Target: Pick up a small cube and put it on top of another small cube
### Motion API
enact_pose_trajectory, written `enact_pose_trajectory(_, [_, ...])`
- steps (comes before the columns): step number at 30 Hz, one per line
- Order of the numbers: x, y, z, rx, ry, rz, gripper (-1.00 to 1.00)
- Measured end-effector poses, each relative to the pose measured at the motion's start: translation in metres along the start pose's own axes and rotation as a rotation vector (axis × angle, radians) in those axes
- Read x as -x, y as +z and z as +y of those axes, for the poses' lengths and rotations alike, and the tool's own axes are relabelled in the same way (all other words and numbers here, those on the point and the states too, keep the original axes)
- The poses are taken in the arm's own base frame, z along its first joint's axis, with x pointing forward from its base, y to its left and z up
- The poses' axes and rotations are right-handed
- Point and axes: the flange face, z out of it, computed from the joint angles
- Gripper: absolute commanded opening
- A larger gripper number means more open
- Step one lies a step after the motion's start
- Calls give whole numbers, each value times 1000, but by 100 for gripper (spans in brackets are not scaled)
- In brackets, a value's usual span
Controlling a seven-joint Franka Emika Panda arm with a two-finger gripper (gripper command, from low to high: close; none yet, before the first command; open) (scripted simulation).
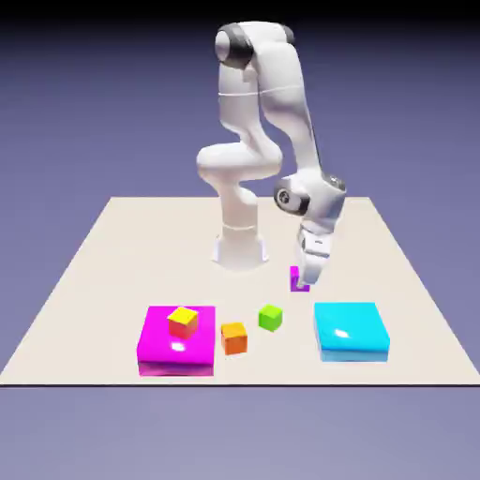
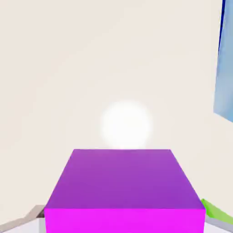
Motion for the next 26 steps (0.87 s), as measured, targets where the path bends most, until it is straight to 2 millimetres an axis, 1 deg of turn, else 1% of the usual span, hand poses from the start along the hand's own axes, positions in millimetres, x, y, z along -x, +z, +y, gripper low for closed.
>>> enact_pose_trajectory(2, [-21,-8,37,-30,213,-28,-100])
enact_pose_trajectory(5, [-44,-19,96,-75,520,-74,-100])
enact_pose_trajectory(7, [-55,-26,137,-106,717,-107,-100])
enact_pose_trajectory(9, [-60,-32,179,-138,913,-143,-100])
enact_pose_trajectory(11, [-57,-36,231,-173,1124,-183,-100])
enact_pose_trajectory(13, [-53,-42,274,-206,1310,-222,-100])
enact_pose_trajectory(15, [-43,-47,320,-241,1499,-263,-100])
enact_pose_trajectory(17, [-29,-53,364,-278,1682,-306,-100])
enact_pose_trajectory(18, [-24,-56,378,-291,1744,-321,-100])
enact_pose_trajectory(19, [-27,-57,375,-290,1737,-320,-100])
enact_pose_trajectory(22, [-30,-7,360,-291,1738,-320,-100])
enact_pose_trajectory(23, [-30,9,354,-290,1738,-320,100])
enact_pose_trajectory(25, [-30,9,354,-287,1738,-320,100])
enact_pose_trajectory(26, [-30,-7,360,-287,1737,-320,100])
